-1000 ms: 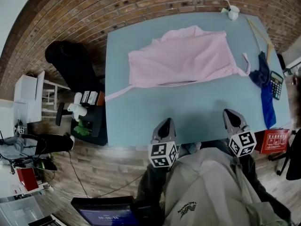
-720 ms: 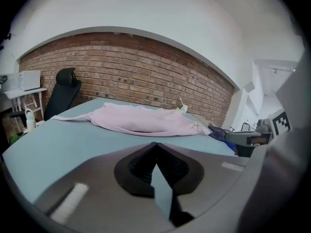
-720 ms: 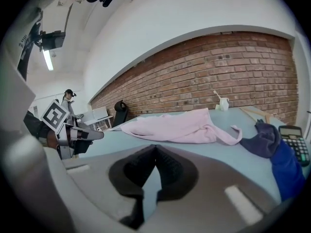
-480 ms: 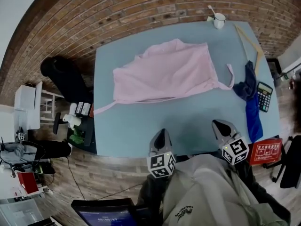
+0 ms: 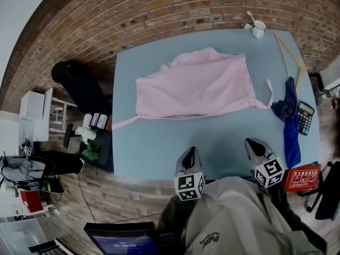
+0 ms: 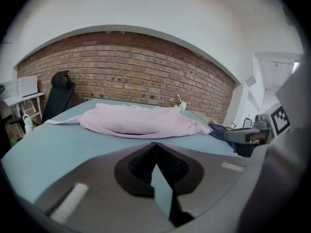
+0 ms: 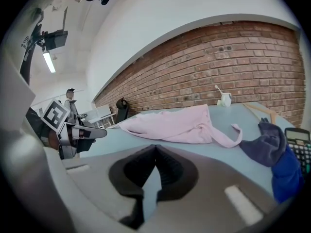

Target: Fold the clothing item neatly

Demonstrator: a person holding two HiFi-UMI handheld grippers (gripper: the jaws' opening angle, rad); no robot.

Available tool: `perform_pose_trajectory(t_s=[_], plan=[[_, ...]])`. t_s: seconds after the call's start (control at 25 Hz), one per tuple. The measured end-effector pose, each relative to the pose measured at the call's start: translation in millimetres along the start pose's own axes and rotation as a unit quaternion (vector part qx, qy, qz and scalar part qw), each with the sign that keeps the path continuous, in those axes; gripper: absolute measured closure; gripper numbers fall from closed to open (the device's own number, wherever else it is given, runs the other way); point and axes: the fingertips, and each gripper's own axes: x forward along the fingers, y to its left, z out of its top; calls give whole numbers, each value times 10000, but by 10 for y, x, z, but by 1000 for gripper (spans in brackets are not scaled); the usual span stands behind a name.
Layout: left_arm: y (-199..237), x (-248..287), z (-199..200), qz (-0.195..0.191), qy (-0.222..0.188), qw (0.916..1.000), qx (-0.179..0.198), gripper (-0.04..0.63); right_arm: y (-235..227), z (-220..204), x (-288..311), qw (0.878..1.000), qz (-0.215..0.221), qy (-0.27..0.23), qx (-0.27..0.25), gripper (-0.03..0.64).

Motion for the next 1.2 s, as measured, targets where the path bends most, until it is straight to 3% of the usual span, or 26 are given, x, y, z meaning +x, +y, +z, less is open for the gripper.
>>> perform_pose_trajectory(t_s=[0.36, 0.76, 1.2], plan=[[529, 96, 68, -193, 54, 9998, -20, 588, 444, 39, 486, 9998, -131, 81, -113, 615], [445, 314, 105, -677, 82, 9974, 220, 588, 461, 1, 483, 9989, -442, 177, -37, 615], [592, 318, 37, -602, 177, 9979, 140, 588, 612, -29, 628, 9990, -278, 310, -161, 615]])
